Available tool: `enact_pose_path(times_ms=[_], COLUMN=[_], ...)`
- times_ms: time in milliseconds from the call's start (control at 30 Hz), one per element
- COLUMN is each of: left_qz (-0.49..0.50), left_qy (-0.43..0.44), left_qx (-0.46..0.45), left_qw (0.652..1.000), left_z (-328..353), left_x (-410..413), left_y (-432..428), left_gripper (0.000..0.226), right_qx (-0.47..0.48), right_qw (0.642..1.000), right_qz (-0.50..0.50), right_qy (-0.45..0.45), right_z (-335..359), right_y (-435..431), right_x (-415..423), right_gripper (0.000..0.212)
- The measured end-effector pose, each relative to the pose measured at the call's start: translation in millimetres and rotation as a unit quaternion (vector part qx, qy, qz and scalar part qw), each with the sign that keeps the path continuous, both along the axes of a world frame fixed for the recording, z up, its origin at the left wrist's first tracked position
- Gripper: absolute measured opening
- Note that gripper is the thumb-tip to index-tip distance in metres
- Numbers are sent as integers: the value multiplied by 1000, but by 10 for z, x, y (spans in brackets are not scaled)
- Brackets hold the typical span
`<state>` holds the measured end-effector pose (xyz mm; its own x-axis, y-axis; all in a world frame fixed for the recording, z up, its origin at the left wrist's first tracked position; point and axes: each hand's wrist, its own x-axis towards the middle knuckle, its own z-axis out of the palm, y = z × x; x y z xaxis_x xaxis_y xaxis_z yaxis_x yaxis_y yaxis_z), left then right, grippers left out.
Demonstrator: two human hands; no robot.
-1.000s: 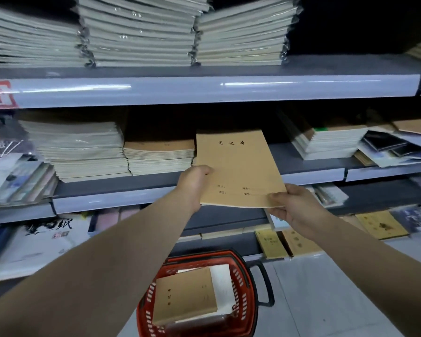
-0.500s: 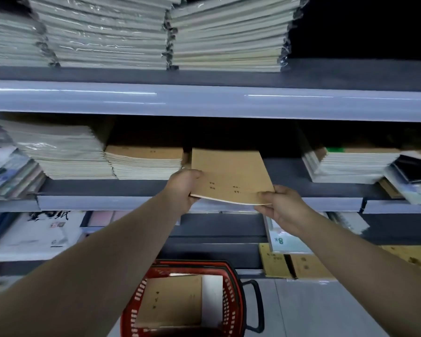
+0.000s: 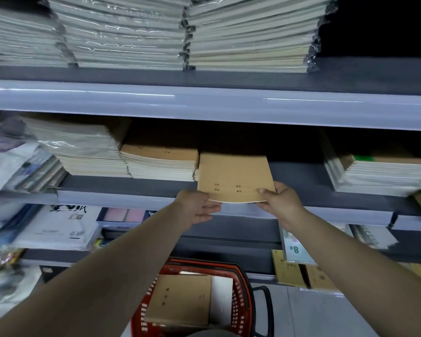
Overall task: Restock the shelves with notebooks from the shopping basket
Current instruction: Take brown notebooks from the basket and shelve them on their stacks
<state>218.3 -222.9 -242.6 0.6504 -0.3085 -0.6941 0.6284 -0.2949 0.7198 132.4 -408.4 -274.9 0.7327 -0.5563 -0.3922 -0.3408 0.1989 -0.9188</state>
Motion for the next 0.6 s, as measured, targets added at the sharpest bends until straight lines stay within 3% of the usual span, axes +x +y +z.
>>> enact_pose_path(times_ms=[167,367,600], left_qz=[22,64,97], left_qy=[16,43,30], left_qx=[-43,-61,-62], left_qw=[999,995,993], left_z=[32,-44,-76], left_x=[105,197,333], left_y=[38,4,-115], left_gripper=[16,12,13], right_qx=[-117,-143,-221], right_qw=[992,979,971], right_qz=[38,144,69], right_qy=[30,28,67], right_z=[-56,67,-107], right_y=[-30,-84,-115], right_x=[37,111,297], right_gripper=[21,31,46])
